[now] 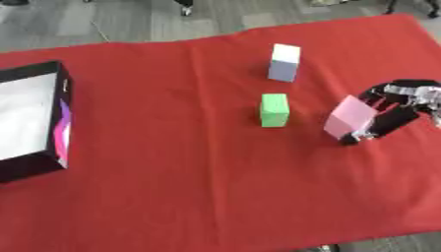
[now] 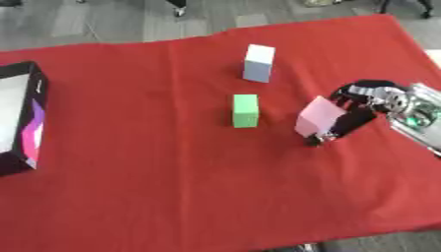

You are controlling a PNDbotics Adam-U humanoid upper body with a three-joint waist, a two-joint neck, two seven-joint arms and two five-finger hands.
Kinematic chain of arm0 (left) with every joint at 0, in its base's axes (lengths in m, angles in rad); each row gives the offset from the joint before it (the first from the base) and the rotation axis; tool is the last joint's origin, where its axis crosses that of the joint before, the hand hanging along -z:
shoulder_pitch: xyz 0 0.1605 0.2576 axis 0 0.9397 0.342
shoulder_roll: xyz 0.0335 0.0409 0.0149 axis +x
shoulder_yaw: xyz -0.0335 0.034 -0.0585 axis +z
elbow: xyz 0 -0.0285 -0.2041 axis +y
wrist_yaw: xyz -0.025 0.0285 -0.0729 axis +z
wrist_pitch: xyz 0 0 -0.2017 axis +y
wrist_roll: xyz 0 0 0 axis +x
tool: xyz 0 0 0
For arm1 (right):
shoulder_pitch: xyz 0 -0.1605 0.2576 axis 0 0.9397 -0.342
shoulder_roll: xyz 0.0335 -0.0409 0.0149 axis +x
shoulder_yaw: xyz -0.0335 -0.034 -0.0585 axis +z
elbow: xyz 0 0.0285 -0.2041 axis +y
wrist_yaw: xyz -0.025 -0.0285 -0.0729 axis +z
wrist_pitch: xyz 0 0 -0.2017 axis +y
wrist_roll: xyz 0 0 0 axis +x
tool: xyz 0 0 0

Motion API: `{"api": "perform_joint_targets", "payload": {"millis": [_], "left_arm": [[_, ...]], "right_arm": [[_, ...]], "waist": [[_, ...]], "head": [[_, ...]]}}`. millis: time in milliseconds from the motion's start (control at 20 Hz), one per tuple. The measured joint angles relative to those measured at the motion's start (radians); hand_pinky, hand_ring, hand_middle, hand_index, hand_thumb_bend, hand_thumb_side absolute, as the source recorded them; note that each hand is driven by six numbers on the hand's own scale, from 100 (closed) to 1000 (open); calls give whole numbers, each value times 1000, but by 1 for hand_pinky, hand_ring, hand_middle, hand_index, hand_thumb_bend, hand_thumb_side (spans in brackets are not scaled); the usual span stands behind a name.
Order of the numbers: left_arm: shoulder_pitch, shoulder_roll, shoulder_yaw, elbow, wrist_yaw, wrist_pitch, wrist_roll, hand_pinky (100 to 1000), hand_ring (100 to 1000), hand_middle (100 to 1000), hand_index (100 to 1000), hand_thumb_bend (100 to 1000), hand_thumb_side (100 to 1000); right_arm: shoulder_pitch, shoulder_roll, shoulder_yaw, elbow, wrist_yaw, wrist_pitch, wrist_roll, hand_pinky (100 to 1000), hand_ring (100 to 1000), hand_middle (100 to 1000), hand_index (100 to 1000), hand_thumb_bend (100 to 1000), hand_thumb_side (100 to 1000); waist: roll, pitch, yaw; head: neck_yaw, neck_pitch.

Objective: Pick up the objects with one hand, pass them to the other hand, and then place them into the box on the other side of the table.

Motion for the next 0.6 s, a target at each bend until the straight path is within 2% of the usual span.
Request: {"api": "perform_joint_targets", "payload": {"millis": [250,400,600], "left_arm": [[3,-1,0,0,3,0,1,845,858,844,896,498,756],[6,-1,0,0,7,0,1,845,858,844,896,497,756],[6,-1,0,-3,9,0,1,845,858,844,896,497,756]], "right_arm": [[-6,26,14,44,12,9,-7,896,886,817,885,721,336],[-7,34,18,53,14,18,-7,884,876,693,789,659,289],[-17,38,18,55,0,47,-24,868,824,594,714,572,191]], "waist": [[1,6,2],[1,8,2],[2,9,2]], "head": [[0,0],[0,0],[0,0]]}}
